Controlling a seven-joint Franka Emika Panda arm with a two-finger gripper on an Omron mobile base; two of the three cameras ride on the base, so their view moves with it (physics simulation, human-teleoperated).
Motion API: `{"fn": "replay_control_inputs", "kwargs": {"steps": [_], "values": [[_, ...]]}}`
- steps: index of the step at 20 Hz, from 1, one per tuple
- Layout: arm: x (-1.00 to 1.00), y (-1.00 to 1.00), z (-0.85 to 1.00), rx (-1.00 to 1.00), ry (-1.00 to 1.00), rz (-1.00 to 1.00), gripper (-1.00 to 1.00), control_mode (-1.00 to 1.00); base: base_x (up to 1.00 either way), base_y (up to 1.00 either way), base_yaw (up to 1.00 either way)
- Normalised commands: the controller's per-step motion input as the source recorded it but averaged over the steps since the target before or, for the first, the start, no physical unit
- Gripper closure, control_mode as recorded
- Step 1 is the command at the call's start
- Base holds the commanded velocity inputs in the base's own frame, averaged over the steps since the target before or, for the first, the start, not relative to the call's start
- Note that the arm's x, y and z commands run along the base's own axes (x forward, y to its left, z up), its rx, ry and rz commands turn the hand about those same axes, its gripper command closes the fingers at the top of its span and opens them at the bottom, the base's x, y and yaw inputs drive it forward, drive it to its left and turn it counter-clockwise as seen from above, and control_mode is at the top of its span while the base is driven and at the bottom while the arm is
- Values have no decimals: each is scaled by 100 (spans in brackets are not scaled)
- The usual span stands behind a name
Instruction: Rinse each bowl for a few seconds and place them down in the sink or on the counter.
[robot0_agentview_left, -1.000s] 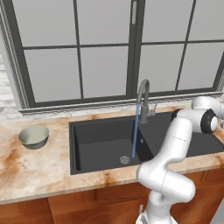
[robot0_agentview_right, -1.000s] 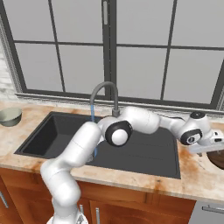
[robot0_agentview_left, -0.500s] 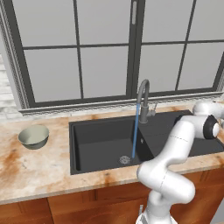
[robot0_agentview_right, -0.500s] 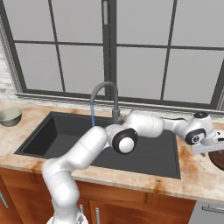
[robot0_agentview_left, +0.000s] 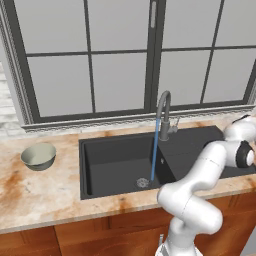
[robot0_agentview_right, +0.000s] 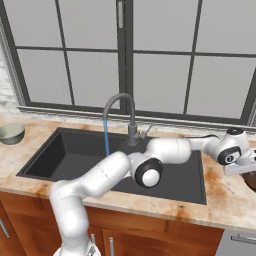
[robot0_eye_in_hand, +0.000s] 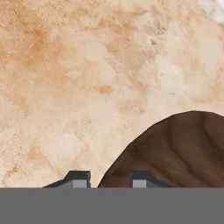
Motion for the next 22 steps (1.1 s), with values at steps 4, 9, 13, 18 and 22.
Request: {"fn": "replay_control_inputs", "kwargs": {"steps": [4,9,13,18,22], "values": [[-21,2,10,1,1,0,100,-100,0,0,0],[-28,50,37,0,-3,11,100,-100,0,0,0],[-34,86,14,-2,-11,14,100,-100,0,0,0],[-20,99,-9,-11,-23,15,100,-100,0,0,0],[-21,90,-45,-20,-28,18,100,-100,0,0,0]]}}
